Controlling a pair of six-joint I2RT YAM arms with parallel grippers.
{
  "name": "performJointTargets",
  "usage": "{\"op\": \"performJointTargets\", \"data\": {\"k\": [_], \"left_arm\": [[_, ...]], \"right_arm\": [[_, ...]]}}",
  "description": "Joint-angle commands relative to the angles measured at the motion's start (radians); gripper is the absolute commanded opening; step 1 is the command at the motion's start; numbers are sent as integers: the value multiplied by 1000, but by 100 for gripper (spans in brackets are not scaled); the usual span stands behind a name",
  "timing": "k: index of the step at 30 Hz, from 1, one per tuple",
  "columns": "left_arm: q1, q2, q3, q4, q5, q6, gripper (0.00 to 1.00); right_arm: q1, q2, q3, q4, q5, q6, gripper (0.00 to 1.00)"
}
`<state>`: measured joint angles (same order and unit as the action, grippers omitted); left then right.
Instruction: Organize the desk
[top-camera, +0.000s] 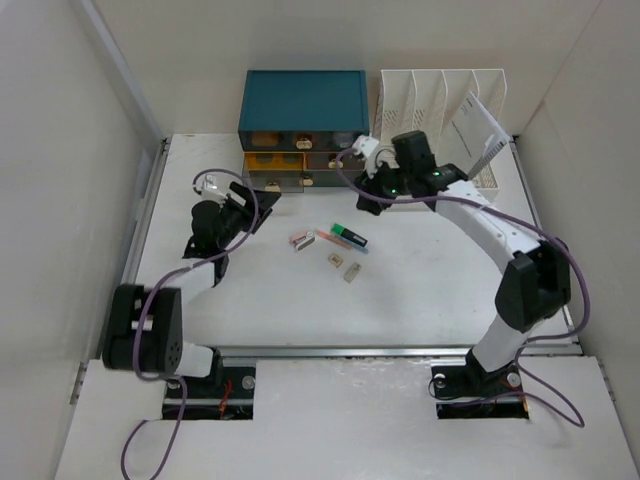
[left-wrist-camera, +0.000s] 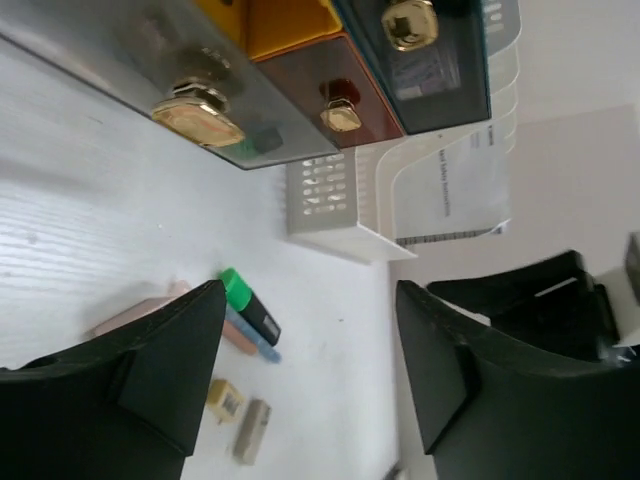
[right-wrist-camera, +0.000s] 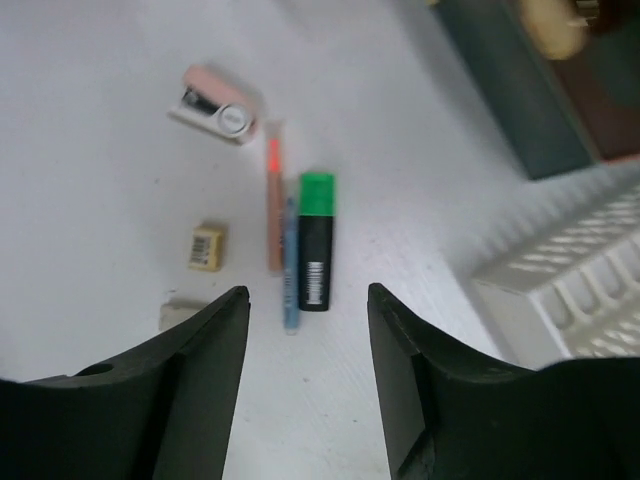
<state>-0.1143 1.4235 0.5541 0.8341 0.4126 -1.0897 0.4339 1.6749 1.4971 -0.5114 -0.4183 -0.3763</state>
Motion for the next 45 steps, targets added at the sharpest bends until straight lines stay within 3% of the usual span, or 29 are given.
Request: {"op": "performJointTargets", "data": {"k": [1, 2, 3, 4, 5, 9, 10, 17, 24, 35, 45], "left_arm": [[2, -182, 85, -310, -52, 262, 64], [2, -240, 160, -464, -76, 313, 61], [2, -261, 202, -531, -115, 359, 56], [2, -276, 237, -584, -115, 437, 43], [11, -291, 289, -627, -124, 465, 40], [36, -403, 358, -817, -156, 600, 38], [36, -425, 359, -840, -226, 623, 38], [59, -633, 257, -793, -379, 626, 48], [59, -667, 248, -802, -387, 642, 51], [59, -686, 248, -793, -354, 642, 54], [59, -695, 239, -793, -345, 642, 56]], "right_arm": [[74, 46, 40, -78, -31, -165, 57], [91, 58, 40, -78, -21, -183, 58], [129, 71, 40, -78, -20, -206, 60], [152, 84, 40, -78, -20, -228, 63], [176, 104, 31, -78, -2, -269, 63], [288, 131, -27, 17, 55, -331, 64], [316, 131, -41, 58, 74, -331, 64], [327, 259, 27, 74, 0, -415, 65], [327, 425, 237, 16, 9, -415, 66], [336, 569, 437, -78, 19, -434, 68], [336, 572, 468, -220, -28, -548, 68]]}}
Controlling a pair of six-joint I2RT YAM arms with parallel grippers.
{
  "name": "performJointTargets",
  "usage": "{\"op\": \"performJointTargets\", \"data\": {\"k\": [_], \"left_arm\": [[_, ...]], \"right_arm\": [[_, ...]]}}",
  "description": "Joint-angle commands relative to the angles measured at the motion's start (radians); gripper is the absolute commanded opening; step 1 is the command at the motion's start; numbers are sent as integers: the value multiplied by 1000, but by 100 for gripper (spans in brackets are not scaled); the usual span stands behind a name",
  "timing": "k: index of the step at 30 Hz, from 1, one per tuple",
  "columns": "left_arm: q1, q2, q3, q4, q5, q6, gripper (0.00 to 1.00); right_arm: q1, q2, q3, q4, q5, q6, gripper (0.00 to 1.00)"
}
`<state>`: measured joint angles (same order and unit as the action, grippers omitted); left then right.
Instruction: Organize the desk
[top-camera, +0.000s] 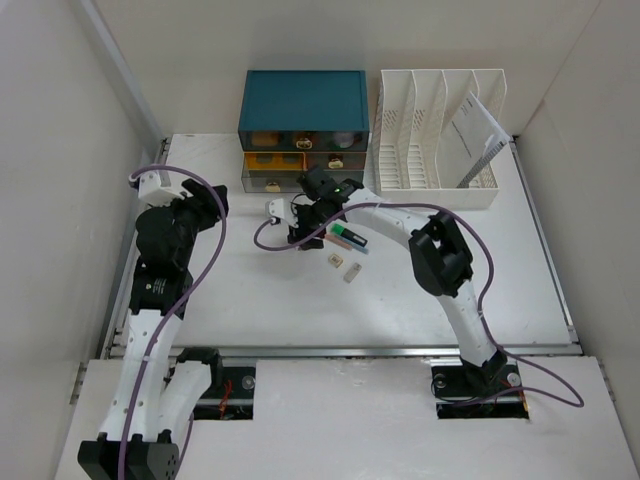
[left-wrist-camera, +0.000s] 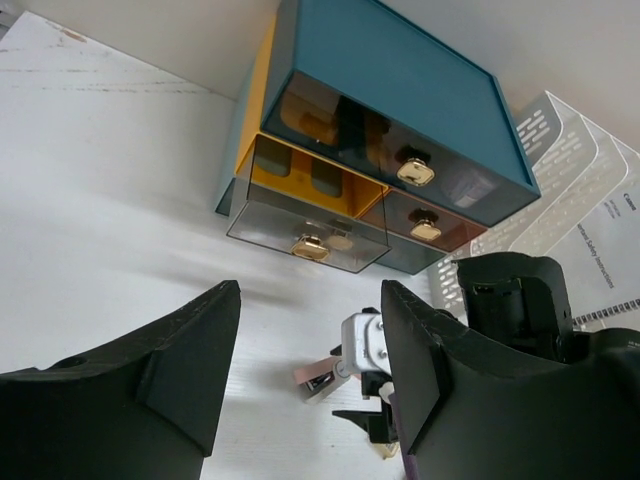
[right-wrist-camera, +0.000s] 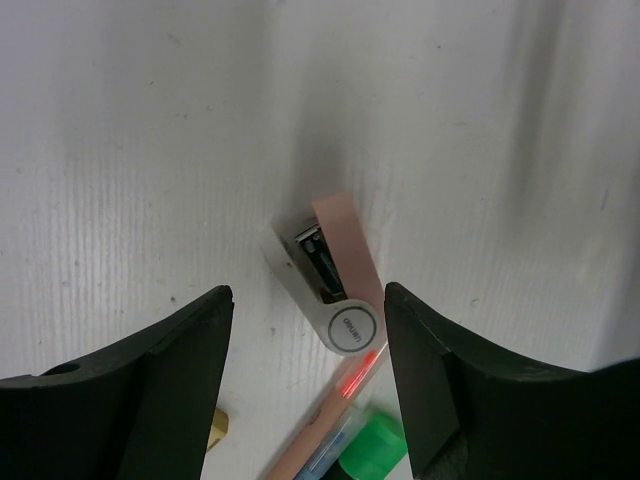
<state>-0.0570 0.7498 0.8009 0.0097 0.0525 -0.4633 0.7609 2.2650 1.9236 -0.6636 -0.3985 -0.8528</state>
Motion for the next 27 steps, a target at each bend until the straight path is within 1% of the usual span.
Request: {"op": "performJointTargets", "data": {"k": [1, 6, 7, 15, 27], "left_arm": [[2, -21, -8, 32, 15, 15, 56], [2, -21, -8, 41, 24, 15, 56], [2, -21, -8, 41, 24, 15, 56], [2, -21, -8, 41, 24, 15, 56], [2, -21, -8, 41, 24, 15, 56]], "right_arm": [[9, -27, 41, -82, -48, -90, 68], [0, -22, 31, -100, -68, -121, 68], [0, -22, 49, -100, -68, -135, 68], [0, 45, 129, -110, -68, -135, 68], [0, 96, 160, -133, -40, -135, 68]]}}
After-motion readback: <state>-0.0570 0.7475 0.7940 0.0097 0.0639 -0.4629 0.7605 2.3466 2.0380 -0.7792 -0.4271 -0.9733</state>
